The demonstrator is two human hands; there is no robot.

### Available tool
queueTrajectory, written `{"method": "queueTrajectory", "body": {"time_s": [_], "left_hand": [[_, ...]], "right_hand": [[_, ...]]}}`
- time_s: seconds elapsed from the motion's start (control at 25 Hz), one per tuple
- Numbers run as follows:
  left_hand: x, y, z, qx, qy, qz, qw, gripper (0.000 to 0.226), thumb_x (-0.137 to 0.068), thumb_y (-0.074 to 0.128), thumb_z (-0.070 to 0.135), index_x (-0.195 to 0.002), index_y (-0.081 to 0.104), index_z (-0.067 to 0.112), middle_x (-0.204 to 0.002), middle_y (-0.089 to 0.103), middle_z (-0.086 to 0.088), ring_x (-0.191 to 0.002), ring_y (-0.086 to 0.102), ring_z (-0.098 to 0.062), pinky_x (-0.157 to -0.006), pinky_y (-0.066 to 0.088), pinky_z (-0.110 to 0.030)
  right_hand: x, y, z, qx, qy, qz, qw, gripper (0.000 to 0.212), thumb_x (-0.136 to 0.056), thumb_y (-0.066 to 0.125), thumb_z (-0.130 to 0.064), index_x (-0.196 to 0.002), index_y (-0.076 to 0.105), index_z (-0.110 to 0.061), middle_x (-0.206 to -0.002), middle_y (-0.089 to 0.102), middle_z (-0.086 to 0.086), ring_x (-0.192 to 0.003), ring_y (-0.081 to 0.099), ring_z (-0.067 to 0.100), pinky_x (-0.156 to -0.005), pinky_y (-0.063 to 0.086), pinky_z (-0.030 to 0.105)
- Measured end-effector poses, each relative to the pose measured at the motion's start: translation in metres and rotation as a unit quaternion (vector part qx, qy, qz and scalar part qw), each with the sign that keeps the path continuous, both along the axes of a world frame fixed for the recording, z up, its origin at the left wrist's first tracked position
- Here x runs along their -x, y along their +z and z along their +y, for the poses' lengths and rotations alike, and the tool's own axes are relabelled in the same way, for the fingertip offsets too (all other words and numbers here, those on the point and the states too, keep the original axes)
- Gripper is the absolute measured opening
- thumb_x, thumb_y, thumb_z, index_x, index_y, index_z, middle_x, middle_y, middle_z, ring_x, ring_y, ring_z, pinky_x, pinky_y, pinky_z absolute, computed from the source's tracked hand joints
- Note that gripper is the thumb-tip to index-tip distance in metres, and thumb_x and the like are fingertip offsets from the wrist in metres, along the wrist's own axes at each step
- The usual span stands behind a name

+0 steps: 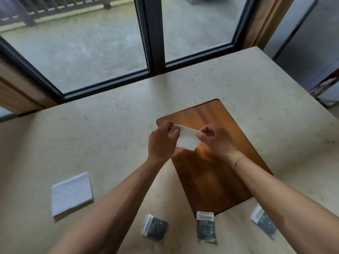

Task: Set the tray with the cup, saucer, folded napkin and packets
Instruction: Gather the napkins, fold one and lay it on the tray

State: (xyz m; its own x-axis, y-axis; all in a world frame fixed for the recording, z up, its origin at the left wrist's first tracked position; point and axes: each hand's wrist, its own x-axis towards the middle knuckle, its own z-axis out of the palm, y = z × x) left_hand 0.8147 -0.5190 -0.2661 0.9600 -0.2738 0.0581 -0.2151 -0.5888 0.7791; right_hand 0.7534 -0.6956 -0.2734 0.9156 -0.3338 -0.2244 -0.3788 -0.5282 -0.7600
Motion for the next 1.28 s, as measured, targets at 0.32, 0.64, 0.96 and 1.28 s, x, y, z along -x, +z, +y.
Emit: {"method": "queueTrajectory", "body": {"time_s": [0.32, 0.64, 0.96, 1.28], "left_hand": [[0.026, 0.018, 0.171, 0.033, 0.147, 0.103, 0.983, 0.008, -0.088, 0.061, 0.033, -0.084, 0.061, 0.026, -0.072, 0.064, 0.013, -0.069, 0.058, -0.005, -0.058, 0.036, -0.021], [0.047, 0.011, 0.325, 0.069, 0.223, 0.178, 0.956, 0.011, -0.090, 0.060, 0.034, -0.087, 0.064, 0.024, -0.081, 0.068, 0.005, -0.074, 0.060, -0.013, -0.065, 0.044, -0.027], [0.054, -0.017, 0.395, 0.072, 0.227, 0.254, 0.937, 0.006, -0.086, 0.062, 0.021, -0.088, 0.066, 0.016, -0.077, 0.070, -0.002, -0.065, 0.062, -0.019, -0.067, 0.051, -0.036], [0.038, -0.039, 0.384, 0.019, 0.243, 0.209, 0.947, 0.007, -0.083, 0.065, 0.027, -0.077, 0.062, 0.027, -0.062, 0.062, 0.009, -0.059, 0.057, -0.010, -0.058, 0.047, -0.028]], "right_hand": [[-0.008, 0.022, 0.155, -0.178, 0.034, 0.020, 0.983, 0.010, -0.083, 0.071, -0.025, -0.090, 0.066, -0.020, -0.079, 0.073, -0.002, -0.062, 0.068, 0.005, -0.053, 0.045, 0.012], [-0.013, 0.017, 0.301, -0.200, 0.080, 0.061, 0.975, 0.005, -0.080, 0.071, -0.019, -0.083, 0.070, -0.014, -0.074, 0.073, 0.001, -0.056, 0.064, 0.009, -0.058, 0.043, 0.021], [-0.029, -0.002, 0.362, -0.126, 0.103, 0.060, 0.985, 0.004, -0.076, 0.073, -0.022, -0.076, 0.070, -0.020, -0.066, 0.071, -0.003, -0.054, 0.063, 0.008, -0.067, 0.052, 0.030], [-0.030, -0.025, 0.359, -0.014, 0.098, 0.045, 0.994, 0.008, -0.078, 0.071, -0.028, -0.079, 0.069, -0.021, -0.072, 0.070, -0.007, -0.071, 0.066, 0.013, -0.073, 0.053, 0.032]]}}
